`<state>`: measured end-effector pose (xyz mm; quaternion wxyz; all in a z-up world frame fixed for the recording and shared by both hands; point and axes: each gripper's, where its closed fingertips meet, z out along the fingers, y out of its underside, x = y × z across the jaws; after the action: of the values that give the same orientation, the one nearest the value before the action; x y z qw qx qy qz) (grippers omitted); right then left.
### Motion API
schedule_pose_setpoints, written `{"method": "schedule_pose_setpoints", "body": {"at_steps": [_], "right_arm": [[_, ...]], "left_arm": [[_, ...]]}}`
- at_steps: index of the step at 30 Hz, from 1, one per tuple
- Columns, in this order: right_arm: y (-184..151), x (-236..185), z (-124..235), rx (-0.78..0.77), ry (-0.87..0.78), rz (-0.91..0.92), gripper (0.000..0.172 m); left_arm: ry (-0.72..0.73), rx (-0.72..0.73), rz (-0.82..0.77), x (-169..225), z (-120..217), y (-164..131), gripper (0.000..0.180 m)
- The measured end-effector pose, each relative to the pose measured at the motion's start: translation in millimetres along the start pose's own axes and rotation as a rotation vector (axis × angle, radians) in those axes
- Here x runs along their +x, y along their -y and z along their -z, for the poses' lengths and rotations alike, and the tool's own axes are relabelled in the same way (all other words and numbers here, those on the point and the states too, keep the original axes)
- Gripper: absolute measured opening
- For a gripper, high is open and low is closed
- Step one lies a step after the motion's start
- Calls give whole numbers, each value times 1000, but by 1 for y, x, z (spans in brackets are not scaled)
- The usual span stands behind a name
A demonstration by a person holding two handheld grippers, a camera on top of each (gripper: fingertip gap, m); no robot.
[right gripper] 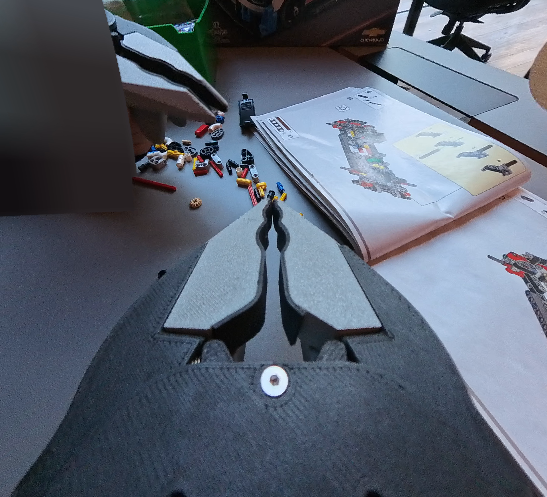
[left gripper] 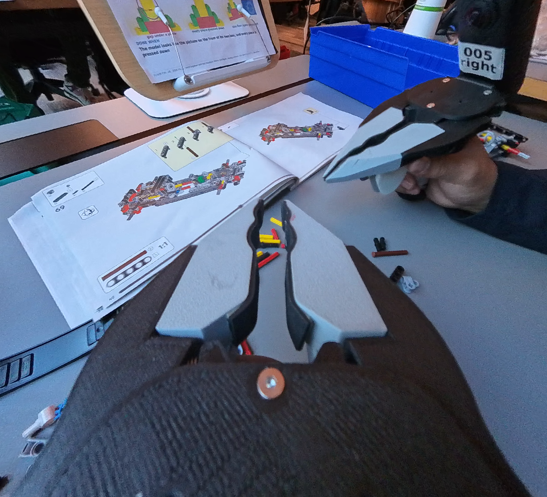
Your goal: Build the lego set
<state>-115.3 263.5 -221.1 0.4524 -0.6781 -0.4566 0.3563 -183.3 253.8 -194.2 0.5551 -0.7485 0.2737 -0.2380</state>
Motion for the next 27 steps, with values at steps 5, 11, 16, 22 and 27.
{"method": "schedule_pose_setpoints", "body": {"at_steps": [5,11,16,22,27], "right_arm": [[5,0,5,18,-7,-1,0],[11,-6,8,44,10,10,0],[13,-10,8,49,13,36,0],[10,-11,5,41,24,30,0],[7,-14,1,32,34,34,0]], "left_arm": [[16,-9,-67,6,-4,-3,9],[43,-45,-148,6,-9,-13,9],[69,-61,-208,6,-11,-17,8],[56,-61,-238,13,-12,-18,8],[31,-77,-305,26,-15,-23,8]]}}
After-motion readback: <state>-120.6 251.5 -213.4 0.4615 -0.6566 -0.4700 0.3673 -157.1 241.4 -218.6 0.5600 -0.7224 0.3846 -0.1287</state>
